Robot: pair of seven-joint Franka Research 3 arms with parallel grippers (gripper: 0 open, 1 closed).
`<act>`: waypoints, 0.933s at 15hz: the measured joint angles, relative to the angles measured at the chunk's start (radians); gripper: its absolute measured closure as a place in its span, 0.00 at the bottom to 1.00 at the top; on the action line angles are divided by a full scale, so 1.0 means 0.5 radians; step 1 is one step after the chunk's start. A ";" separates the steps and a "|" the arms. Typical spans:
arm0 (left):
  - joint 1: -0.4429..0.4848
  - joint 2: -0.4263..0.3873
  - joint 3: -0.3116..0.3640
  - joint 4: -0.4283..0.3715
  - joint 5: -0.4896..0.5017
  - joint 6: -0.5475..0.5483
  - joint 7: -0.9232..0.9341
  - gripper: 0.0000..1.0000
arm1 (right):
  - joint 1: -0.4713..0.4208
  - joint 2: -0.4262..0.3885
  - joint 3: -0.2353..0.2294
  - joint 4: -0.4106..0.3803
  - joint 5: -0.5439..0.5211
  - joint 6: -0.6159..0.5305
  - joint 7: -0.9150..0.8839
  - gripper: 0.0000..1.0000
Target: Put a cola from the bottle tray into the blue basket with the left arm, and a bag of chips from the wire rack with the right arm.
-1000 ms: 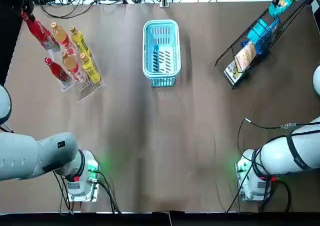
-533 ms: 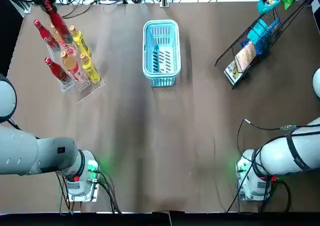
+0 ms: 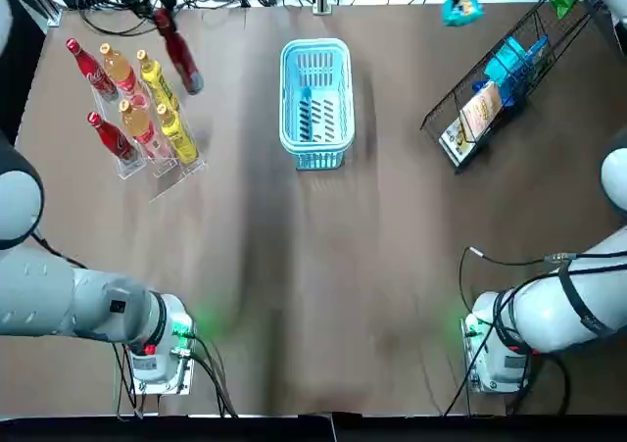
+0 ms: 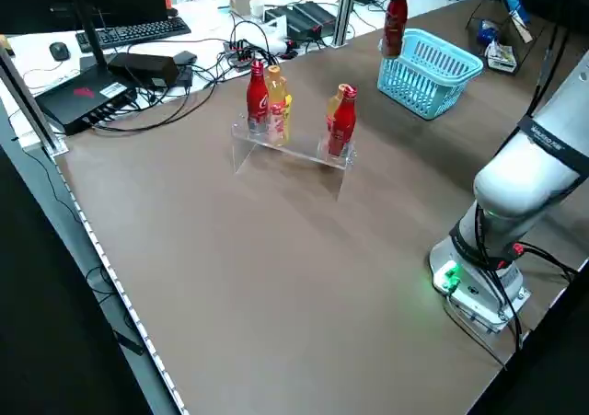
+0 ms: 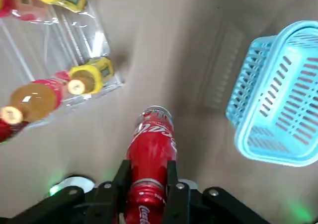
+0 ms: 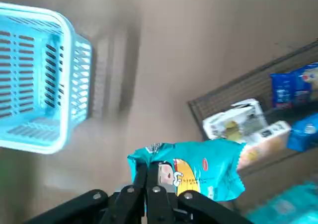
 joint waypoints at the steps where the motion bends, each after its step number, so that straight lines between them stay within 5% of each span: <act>1: -0.067 0.030 0.000 0.000 -0.001 0.057 -0.100 0.67 | 0.061 0.037 0.001 -0.001 0.001 0.049 0.107 0.97; 8: -0.516 0.325 -0.002 0.004 -0.001 0.520 -0.812 0.67 | 0.414 0.345 0.001 -0.004 0.002 0.588 0.643 0.97; 14: -0.656 0.468 -0.002 0.006 -0.001 0.729 -1.097 0.67 | 0.526 0.560 0.000 -0.005 0.002 1.044 0.758 0.97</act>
